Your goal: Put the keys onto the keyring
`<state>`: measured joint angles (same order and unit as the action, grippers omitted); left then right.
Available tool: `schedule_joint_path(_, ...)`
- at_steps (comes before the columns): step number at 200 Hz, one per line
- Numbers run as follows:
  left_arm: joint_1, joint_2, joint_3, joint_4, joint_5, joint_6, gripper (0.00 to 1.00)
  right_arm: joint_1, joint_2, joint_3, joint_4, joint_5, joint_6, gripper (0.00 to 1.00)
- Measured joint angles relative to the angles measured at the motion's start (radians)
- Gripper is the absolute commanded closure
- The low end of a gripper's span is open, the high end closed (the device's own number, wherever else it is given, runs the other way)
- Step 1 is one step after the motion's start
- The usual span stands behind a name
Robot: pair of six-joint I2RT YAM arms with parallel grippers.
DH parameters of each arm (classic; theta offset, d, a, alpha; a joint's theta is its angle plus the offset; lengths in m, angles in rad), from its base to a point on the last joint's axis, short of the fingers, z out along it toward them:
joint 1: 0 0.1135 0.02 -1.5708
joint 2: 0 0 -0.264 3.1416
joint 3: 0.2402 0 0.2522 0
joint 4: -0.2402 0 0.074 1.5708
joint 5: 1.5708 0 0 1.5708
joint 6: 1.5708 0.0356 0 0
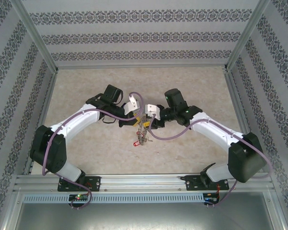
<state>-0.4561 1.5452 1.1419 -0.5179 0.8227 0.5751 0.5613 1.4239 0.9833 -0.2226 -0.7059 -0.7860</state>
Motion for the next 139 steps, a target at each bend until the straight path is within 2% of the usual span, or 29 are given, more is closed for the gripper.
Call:
schedule_joint_path(31,0.005,0.001,0.003,-0.007,-0.019,-0.005,1.00,0.003,0.068,0.074,-0.102,-0.014,-0.004,0.55)
schedule_joint_path(49,0.015,0.002,0.000,-0.010,-0.041,-0.011,1.00,0.001,0.097,0.089,-0.123,-0.020,0.013,0.62)
schedule_joint_path(110,0.021,0.003,-0.003,-0.010,-0.074,-0.060,1.00,-0.003,0.126,0.088,-0.122,-0.081,0.144,0.56)
schedule_joint_path(139,0.024,0.003,-0.003,0.013,-0.041,-0.097,1.00,-0.027,0.107,-0.005,0.016,-0.111,0.275,0.53)
